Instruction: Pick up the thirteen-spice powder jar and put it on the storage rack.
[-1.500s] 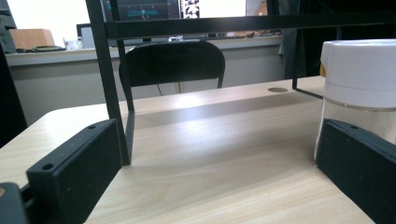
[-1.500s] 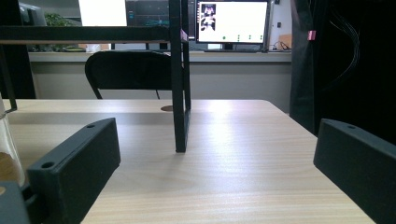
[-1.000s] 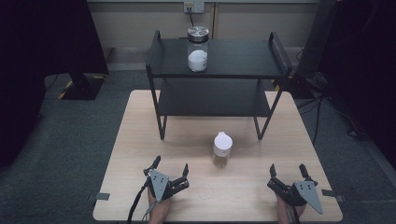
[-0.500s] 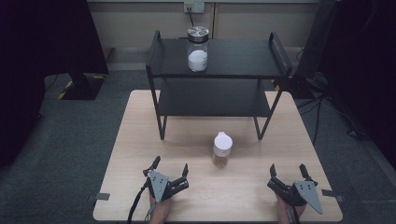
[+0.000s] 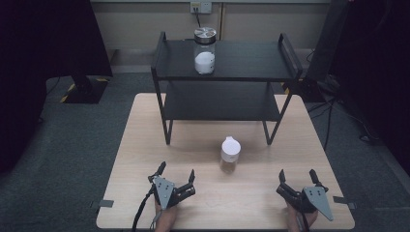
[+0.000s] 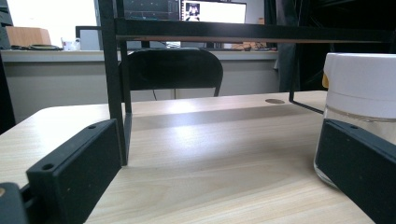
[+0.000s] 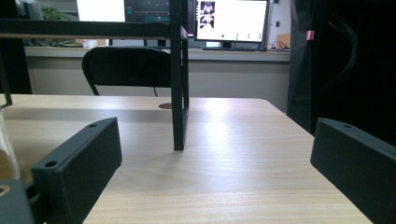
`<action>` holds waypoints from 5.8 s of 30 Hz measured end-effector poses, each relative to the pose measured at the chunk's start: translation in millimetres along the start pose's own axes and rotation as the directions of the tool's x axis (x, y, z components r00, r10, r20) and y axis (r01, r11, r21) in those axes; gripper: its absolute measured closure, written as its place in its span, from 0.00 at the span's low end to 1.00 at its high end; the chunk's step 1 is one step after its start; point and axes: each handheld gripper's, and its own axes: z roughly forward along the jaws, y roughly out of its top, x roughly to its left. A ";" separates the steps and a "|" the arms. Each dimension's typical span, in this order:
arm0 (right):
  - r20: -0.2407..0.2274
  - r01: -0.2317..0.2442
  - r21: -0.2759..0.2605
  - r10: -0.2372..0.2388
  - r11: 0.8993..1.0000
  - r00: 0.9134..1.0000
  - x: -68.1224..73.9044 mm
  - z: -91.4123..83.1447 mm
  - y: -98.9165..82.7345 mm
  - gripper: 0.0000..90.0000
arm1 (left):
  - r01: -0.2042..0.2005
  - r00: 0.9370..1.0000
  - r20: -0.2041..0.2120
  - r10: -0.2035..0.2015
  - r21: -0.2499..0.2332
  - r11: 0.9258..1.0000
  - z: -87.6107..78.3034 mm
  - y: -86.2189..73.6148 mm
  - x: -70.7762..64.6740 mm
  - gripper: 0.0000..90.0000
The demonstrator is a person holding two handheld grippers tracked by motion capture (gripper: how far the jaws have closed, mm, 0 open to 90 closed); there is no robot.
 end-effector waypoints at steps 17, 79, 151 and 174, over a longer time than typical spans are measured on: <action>-0.136 -0.036 -0.085 0.024 0.996 0.990 10.7 5.4 59.8 0.00 | 0.002 1.000 0.002 -0.002 0.001 1.000 0.1 0.1 0.5 0.00; -0.390 -0.006 0.066 0.031 0.998 0.920 101.5 88.3 26.9 0.31 | 0.005 1.000 0.023 -0.005 -0.002 1.000 -0.3 -0.4 4.3 0.00; -0.515 -0.002 0.078 0.042 0.997 0.856 63.1 87.5 79.5 0.33 | 0.005 1.000 0.022 -0.005 -0.001 1.000 -0.2 -0.2 4.1 0.00; -0.607 0.030 0.072 0.020 0.997 0.794 43.9 94.9 123.6 0.33 | -0.001 1.000 0.013 0.001 -0.001 1.000 -0.2 -0.1 2.0 0.00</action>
